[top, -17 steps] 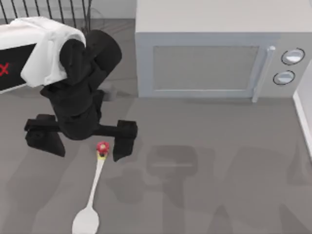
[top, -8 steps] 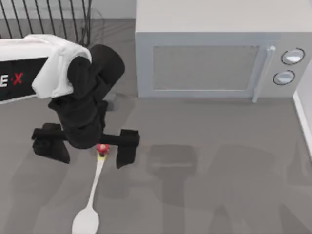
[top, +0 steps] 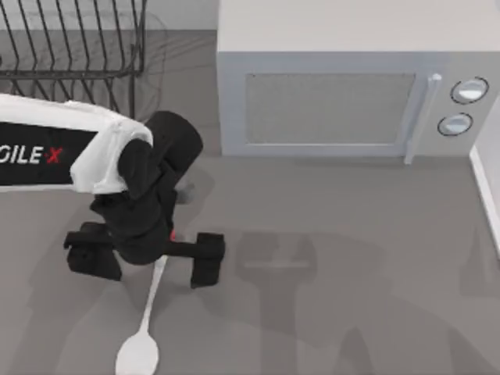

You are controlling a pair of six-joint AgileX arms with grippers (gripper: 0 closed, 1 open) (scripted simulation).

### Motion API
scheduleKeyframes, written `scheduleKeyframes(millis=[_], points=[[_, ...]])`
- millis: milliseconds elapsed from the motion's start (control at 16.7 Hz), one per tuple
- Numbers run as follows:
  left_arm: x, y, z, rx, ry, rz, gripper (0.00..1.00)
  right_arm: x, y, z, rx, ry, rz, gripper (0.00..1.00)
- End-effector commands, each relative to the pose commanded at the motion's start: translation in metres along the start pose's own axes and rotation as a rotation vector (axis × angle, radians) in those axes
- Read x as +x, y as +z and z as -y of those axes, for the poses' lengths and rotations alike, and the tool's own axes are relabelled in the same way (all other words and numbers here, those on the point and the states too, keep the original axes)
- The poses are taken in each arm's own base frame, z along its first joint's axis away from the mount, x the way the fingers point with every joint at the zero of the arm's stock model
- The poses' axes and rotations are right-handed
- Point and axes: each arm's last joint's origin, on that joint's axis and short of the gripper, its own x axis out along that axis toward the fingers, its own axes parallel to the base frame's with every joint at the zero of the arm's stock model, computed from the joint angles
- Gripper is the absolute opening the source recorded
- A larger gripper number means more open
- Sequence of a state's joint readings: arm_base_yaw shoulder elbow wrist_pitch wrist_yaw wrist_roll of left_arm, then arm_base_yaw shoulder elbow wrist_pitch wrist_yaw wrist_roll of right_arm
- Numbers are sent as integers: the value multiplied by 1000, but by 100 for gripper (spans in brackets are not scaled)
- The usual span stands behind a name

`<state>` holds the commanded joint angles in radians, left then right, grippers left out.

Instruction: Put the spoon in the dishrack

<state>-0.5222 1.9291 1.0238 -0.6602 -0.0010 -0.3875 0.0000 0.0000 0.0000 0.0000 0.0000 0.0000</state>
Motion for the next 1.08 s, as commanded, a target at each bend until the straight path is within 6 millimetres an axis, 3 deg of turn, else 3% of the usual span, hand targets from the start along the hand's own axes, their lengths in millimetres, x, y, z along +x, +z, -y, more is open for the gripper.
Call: scheduleKeyframes(millis=[180, 960, 1080], points=[[0, 0, 0, 0, 0, 0, 100, 0, 0, 0, 0, 0, 0, 100], [0, 0, 0, 0, 0, 0, 2, 0, 0, 0, 0, 0, 0, 100], [0, 0, 0, 0, 0, 0, 0, 0, 0, 0, 0, 0, 0, 100]])
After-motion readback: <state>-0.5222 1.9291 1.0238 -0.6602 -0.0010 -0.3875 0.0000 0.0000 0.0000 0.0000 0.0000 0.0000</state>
